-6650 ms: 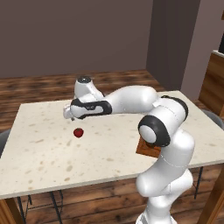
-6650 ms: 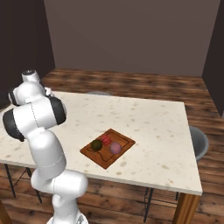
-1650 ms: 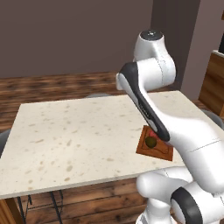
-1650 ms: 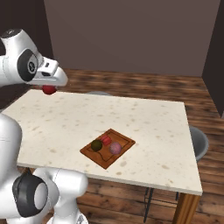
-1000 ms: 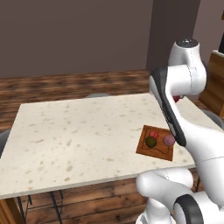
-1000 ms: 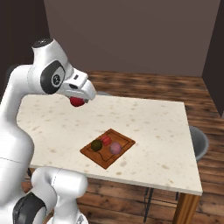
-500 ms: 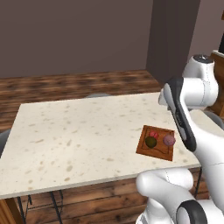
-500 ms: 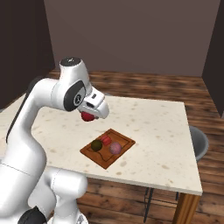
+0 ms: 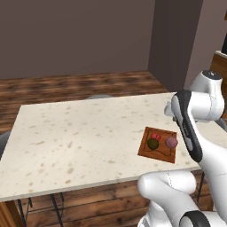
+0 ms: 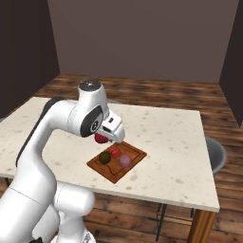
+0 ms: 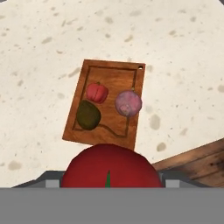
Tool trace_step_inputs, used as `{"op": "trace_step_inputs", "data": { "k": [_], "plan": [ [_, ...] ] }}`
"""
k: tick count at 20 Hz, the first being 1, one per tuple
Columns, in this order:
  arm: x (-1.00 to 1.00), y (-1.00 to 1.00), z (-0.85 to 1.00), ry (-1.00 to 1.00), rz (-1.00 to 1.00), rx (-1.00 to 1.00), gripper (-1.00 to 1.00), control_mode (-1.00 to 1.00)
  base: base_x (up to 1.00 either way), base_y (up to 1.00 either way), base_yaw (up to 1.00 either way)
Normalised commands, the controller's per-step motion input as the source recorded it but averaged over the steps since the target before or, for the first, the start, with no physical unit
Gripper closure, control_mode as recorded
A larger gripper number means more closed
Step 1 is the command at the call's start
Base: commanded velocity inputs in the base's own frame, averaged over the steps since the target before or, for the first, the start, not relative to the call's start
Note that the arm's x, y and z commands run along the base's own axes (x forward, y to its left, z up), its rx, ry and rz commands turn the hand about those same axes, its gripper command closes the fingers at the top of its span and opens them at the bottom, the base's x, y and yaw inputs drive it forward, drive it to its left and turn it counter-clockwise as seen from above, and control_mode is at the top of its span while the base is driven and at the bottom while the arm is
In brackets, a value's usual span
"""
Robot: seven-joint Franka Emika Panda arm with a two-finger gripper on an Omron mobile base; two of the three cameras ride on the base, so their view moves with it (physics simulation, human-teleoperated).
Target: Place the avocado, onion, tomato, and bell pepper on the cutting board.
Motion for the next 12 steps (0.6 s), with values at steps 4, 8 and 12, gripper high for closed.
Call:
{"op": "trace_step_inputs", "data": {
  "k": [4,8,12],
  "plan": [
    [0.02,-0.03,-0.35,0.02,0.0,0.02,1.0,-1.0,0.0,0.0,0.0],
    [0.05,0.0,-0.44,0.05,0.0,0.05,1.0,-1.0,0.0,0.0,0.0],
    [0.16,0.0,-0.53,0.1,0.0,0.04,1.0,-1.0,0.0,0.0,0.0]
  ]
}}
